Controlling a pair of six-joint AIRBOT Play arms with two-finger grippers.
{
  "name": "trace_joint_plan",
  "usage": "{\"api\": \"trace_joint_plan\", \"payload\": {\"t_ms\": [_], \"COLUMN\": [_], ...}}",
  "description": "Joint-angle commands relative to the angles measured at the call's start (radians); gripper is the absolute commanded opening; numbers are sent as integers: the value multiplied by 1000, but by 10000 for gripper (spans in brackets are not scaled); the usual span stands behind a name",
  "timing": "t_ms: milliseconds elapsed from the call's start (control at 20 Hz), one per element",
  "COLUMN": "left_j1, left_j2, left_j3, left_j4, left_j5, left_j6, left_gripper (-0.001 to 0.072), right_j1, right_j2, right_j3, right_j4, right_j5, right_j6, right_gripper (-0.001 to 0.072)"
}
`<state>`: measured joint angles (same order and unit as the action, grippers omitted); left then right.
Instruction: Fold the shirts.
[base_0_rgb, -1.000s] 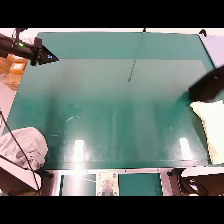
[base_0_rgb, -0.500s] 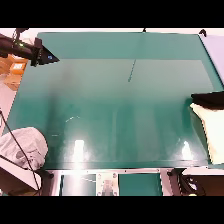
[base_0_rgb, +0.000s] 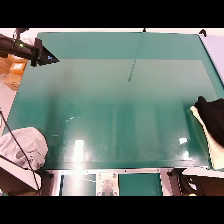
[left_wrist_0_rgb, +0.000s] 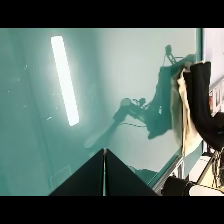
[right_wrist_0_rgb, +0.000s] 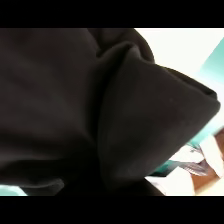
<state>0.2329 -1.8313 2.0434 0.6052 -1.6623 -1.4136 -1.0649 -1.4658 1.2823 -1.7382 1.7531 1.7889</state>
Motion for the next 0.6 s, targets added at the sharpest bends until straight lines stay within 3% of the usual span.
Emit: {"api": "trace_joint_plan", "payload": {"t_ms": [0,50,150,200,450,500,550], "left_j1": [1,1,1,1,1,1,1], "left_j2": [0,0,0,0,1,1,4], "left_j3": [0,0,0,0,0,0,0], "left_j4": [0,1,1,1,0,0,4], "left_j5": [8,10,12,13,24,23,20], "left_j6": [1,1,1,1,0,0,0], "left_gripper": [37,37,37,37,37,36,36], "right_j1": [-5,-5,2,16,161,202,241], "right_j2": [-30,-35,-36,-36,-36,-36,-34], "right_j3": [-125,-119,-76,-35,254,312,355], "right_j4": [-126,-124,-111,-91,127,154,168], "right_j5": [-55,-56,-56,-52,-36,-37,-43], "right_j6": [14,14,14,13,6,6,9], "right_gripper": [16,81,638,644,614,373,26]}}
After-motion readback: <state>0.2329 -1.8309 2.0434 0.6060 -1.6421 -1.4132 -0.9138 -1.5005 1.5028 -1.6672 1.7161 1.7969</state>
